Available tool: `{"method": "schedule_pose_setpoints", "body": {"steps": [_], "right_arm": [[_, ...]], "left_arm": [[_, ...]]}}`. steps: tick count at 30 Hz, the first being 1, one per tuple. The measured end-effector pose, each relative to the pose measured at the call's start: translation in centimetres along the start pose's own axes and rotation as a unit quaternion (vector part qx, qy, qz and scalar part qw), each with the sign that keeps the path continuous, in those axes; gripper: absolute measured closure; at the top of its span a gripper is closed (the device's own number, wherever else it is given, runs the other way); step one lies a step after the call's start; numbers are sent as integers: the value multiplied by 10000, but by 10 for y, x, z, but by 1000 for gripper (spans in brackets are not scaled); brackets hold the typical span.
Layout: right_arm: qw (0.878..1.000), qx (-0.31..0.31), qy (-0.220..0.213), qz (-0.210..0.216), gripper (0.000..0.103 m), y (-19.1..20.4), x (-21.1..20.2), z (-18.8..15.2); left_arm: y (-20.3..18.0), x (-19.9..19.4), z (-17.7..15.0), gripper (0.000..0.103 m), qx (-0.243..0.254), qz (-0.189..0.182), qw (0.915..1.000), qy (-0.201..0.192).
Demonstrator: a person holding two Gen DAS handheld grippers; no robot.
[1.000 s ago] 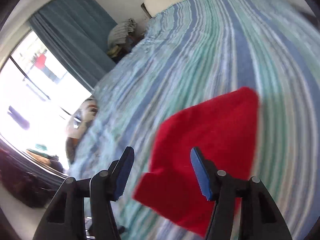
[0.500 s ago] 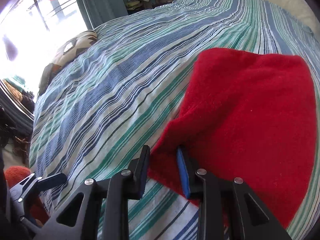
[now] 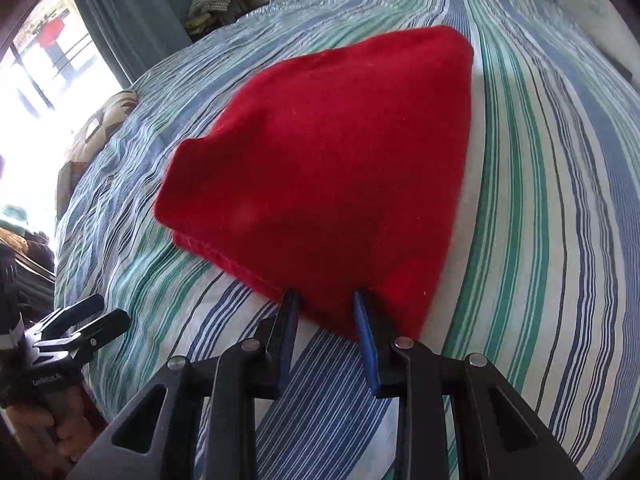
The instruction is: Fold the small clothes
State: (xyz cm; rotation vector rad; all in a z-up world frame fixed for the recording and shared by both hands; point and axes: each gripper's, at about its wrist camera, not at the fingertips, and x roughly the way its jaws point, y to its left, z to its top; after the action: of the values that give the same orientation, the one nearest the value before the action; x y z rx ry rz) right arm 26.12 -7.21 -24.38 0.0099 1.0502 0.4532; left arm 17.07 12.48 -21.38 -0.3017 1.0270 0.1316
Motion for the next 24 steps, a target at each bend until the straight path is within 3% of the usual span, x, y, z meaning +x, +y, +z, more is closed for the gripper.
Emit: {"method": "schedule_pose_setpoints", "body": {"steps": [2,3,4,6,9,15,22,24], "right_arm": [[9998,32,-113,153,67,10,-15,-10],[9997,28,-134,199,55,15,-22,-16],[9997,-47,-215,123,48,20,-31,-23],[9987,-279,-404,-102,43,29,-46,-40],[9977,-341,-396,-428,40,24,-54,-67],[9977,-7,-306,-609,40,1,-57,-110],[9976,168,-377,-560,29,1,-56,-119],[9975,168,-415,-545,28,2,-56,-120]], "left_arm": [[-1,0,-2,2,62,63,10000,-14],[-2,0,-2,2,91,86,9999,-17],[-3,0,-1,2,107,108,9999,-16],[-4,2,-1,2,115,149,9998,-10],[-6,4,-1,2,148,234,9996,-4],[-10,4,-4,2,291,339,9990,-22],[-16,4,-5,2,465,504,9976,39],[-20,-14,-1,2,430,208,9988,-133]]}}
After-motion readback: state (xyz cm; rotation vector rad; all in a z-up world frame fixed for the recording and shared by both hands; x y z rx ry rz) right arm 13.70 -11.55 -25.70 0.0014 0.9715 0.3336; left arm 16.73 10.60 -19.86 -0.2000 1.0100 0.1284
